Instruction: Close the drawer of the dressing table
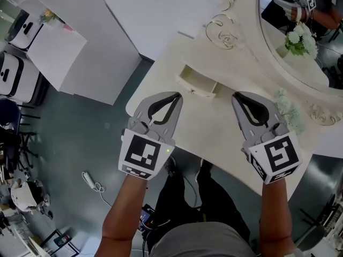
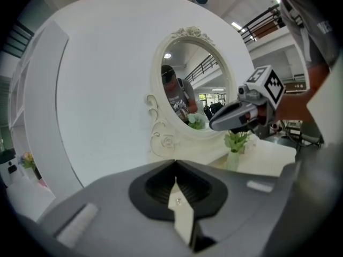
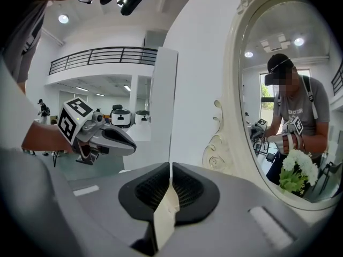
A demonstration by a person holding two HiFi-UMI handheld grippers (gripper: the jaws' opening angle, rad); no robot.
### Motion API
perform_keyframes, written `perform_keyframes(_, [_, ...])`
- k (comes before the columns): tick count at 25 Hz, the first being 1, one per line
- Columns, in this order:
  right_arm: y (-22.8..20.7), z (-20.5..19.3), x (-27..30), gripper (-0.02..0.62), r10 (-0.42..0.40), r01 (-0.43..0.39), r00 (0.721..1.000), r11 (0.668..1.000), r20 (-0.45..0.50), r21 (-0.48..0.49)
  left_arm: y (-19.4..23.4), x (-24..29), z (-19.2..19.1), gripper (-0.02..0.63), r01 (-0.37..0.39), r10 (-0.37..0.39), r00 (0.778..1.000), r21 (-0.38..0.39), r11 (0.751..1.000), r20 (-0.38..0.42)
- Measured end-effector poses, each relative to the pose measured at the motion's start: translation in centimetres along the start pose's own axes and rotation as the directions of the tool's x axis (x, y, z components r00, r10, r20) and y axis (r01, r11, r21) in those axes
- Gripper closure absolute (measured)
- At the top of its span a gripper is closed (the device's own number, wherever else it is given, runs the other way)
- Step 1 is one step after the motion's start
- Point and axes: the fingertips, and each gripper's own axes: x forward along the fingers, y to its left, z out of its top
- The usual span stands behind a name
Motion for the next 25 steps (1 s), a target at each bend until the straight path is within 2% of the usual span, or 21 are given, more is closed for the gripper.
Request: perform_keyframes(25, [-2.3,-5.5,3.9,0.572,-0.051,0.054,0.997,0.997,-0.05,0.052,-0.9,6.8,-6.9,0.603,0.053,-0.055,0.997,-0.041,0.998,-0.056])
